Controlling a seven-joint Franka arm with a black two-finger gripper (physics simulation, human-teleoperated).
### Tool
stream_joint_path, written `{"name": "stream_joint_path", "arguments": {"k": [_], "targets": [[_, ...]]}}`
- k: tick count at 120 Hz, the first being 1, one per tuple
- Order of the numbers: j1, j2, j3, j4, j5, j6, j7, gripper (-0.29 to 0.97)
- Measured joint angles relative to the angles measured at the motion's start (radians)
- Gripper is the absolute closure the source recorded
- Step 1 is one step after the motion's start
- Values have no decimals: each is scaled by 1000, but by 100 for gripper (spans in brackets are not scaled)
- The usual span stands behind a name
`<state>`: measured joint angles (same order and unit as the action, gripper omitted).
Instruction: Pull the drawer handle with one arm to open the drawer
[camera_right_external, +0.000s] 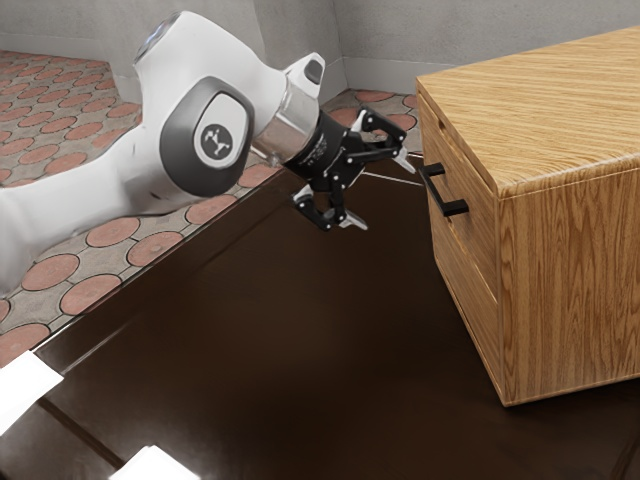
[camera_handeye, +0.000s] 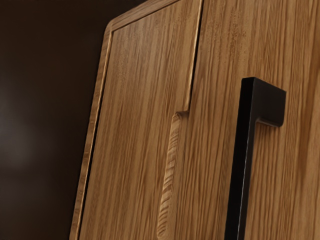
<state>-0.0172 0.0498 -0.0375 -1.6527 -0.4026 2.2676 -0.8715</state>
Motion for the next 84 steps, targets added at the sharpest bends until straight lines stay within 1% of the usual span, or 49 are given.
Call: {"name": "stream_joint_path", "arguments": {"k": [35, 56, 84], "targets": [[28, 66, -66, 35, -12, 5, 22, 0], [52, 93, -78, 36, -20, 6, 31, 0], [65, 142, -97, 101, -22, 7, 40, 0]]}}
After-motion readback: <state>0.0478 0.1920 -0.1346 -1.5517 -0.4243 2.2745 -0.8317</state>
